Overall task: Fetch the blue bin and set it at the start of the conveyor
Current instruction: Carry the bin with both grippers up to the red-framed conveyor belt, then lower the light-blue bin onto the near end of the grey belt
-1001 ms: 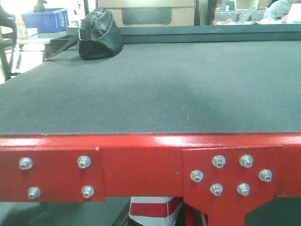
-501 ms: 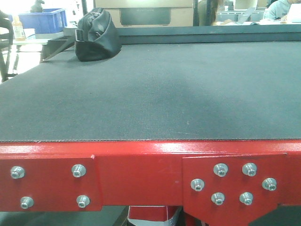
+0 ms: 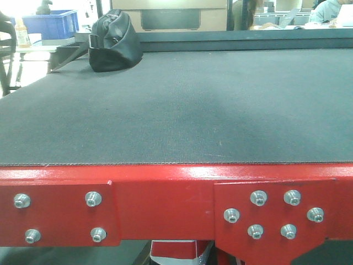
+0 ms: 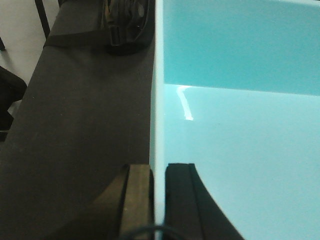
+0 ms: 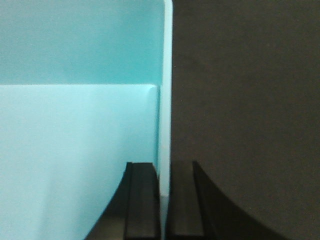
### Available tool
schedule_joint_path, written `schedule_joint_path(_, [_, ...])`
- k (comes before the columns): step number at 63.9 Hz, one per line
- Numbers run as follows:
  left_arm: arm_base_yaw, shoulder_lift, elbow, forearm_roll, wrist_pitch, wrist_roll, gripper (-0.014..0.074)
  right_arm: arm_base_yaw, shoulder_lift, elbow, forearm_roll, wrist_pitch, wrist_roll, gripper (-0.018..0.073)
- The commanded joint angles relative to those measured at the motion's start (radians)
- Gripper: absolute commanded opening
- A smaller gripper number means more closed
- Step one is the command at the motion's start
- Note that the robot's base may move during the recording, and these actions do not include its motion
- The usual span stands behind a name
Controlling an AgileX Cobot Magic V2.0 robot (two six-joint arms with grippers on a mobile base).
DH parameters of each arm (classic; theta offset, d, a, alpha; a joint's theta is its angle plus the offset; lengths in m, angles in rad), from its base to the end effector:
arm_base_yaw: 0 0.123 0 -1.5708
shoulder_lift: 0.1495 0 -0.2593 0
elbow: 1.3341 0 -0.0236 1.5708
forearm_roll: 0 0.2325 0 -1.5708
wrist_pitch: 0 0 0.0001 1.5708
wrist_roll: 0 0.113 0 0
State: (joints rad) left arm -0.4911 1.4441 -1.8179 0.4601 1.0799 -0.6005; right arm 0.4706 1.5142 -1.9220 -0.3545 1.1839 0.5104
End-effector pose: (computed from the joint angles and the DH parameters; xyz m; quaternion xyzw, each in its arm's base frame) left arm 0.2775 -0.0982 0.4504 -0.0439 0.8643 -0.0367 0.4996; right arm 0.2852 0.1043 0.4462 0.0272 0.8898 0.0426 0.4535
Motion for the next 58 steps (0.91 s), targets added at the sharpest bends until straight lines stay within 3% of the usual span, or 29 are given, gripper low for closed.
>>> schedule_joint_path(1, [-0.006,-0.015,-0.012,0.017,-0.082,-0.003,-0.0111,-0.003,-0.011,-0.011,-0.009,-0.023,-0.002,-0.0154])
schedule_joint_path(17, [-0.006,-0.013,-0.012,-0.023,-0.106,-0.003,-0.0111,-0.003,0.008,-0.011,-0.016,-0.022,-0.002,-0.0154])
schedule_joint_path(29, [-0.006,0.043,0.008,-0.020,-0.071,-0.003,-0.0111,-0.003,0.040,0.021,-0.082,-0.145,-0.002,-0.0154])
schedule_joint_path(40, [0.004,0.107,0.079,-0.020,-0.199,-0.019,-0.0111,-0.053,0.049,0.158,-0.082,-0.299,0.039,-0.0154])
schedule_joint_path(46, [0.023,0.147,0.130,-0.020,-0.267,-0.068,-0.0111,-0.099,0.058,0.253,-0.078,-0.397,0.090,-0.0154])
schedule_joint_path(58, [0.060,0.247,0.163,-0.025,-0.347,-0.073,-0.0111,-0.150,0.136,0.358,-0.075,-0.540,0.091,-0.0154])
